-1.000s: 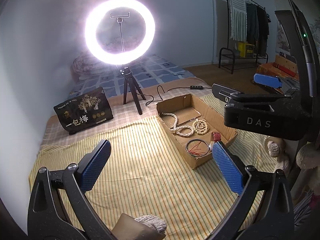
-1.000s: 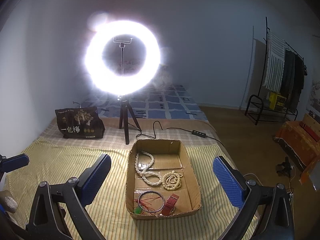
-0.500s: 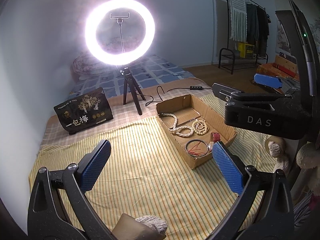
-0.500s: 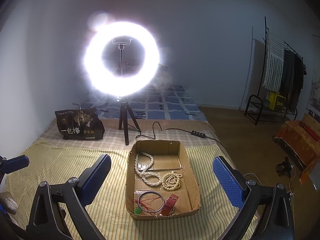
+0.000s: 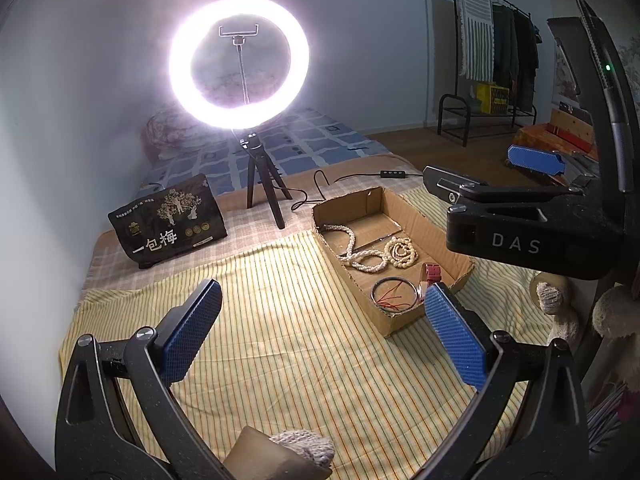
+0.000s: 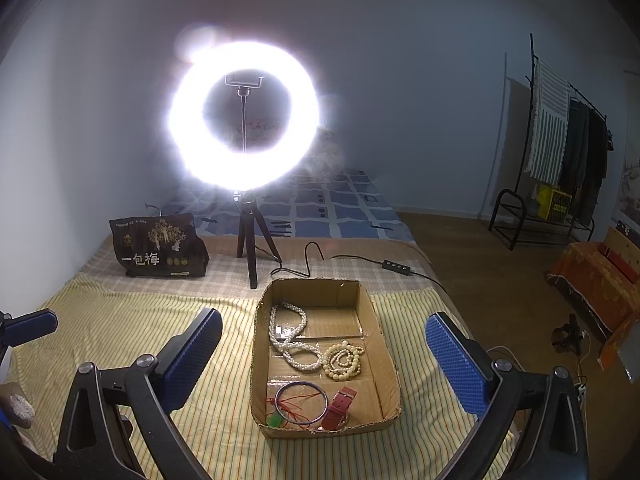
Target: Organize jewelry
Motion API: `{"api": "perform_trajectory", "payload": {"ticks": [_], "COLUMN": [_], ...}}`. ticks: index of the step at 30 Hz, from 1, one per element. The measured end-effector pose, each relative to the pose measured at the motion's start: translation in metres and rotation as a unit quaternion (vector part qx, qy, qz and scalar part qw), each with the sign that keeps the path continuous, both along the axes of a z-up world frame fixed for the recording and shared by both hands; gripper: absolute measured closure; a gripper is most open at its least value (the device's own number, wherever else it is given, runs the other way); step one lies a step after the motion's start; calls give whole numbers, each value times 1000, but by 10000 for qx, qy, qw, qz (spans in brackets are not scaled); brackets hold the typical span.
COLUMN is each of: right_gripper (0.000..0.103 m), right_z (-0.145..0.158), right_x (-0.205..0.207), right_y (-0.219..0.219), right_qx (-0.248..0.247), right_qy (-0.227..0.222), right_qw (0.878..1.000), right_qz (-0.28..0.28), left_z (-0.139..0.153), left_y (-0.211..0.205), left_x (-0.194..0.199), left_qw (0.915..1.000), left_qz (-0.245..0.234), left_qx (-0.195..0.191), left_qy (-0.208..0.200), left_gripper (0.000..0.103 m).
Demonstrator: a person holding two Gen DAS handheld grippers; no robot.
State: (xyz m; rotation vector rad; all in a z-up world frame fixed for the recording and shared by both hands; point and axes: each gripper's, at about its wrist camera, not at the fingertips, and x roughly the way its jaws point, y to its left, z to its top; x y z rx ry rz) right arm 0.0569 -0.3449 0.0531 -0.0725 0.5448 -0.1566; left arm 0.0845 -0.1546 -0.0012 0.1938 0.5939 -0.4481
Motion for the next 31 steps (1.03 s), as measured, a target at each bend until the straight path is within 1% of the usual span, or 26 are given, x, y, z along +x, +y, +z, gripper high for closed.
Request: {"api": "perform_trajectory", "payload": {"ticks": [16, 24, 28, 31], "right_gripper": [0, 0, 0, 0], "right_z": [-4, -6, -6, -6], "right_x": [0, 1, 1, 1], "right_y": [-3, -4, -5, -6], "right_qx": [-19, -16, -18, -22], "right_qy": [47, 81, 87, 88], "right_qw": [10000, 10000, 10000, 10000], "right_qz": [5, -6, -12, -26], "left_z": [-1, 0, 2, 2], "left_y": [1, 3, 6, 5], "left_x": [-1, 0, 0, 0], "left_qw": [10000, 9999, 9997, 9997], "left_qz": [42, 110, 193, 206], "left_qx": [14, 24, 25, 32], "left_qy": [21, -12, -122, -123], "left_gripper": [0, 0, 0, 0]}}
